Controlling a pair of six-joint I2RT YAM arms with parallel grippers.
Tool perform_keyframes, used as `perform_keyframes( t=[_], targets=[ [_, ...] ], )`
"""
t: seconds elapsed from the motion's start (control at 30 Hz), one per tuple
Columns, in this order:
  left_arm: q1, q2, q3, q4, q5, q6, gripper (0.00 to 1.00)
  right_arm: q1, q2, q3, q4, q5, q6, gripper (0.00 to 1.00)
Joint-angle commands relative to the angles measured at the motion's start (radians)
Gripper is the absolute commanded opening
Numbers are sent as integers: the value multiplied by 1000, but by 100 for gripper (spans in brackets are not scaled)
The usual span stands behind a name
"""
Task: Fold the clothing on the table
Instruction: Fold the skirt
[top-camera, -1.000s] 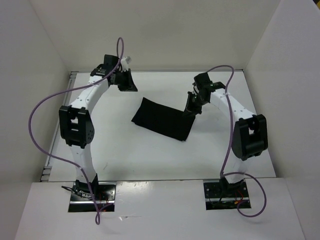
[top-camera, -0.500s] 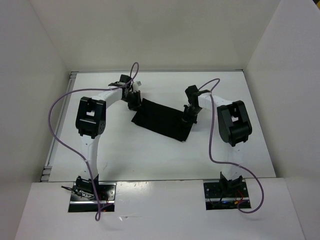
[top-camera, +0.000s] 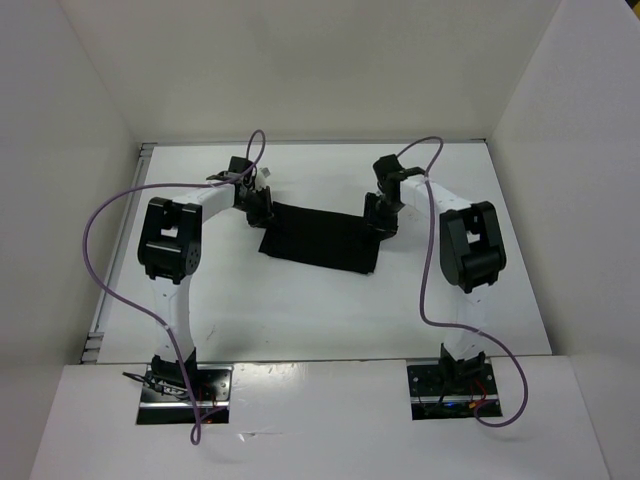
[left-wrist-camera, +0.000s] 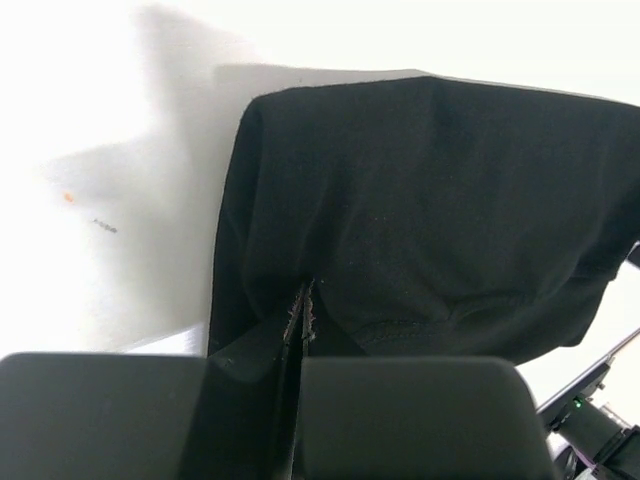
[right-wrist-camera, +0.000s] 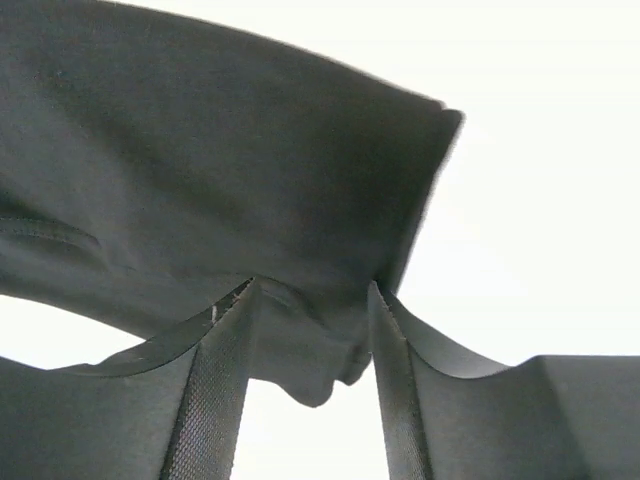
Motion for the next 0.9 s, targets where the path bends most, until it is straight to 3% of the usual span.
perform_keyframes(
  t=[0.0, 0.33, 0.6, 0.77, 0.87],
  targets=[
    [4, -27, -25, -56, -73, 10, 1, -25, -65, 18, -51, 60, -76, 53],
    [4, -27, -25, -56, -73, 10, 1, -25, -19, -43, -8, 81, -56, 55],
    [4, -27, -34, -56, -73, 10, 1, -25, 1, -109, 30, -17, -21, 49],
    [4, -47, -34, -56, -23, 10, 1, -25, 1, -192, 131, -78, 27, 37],
    [4, -93, -34, -56, 0, 10, 1, -35, 1, -212, 181, -69, 51, 14]
  ],
)
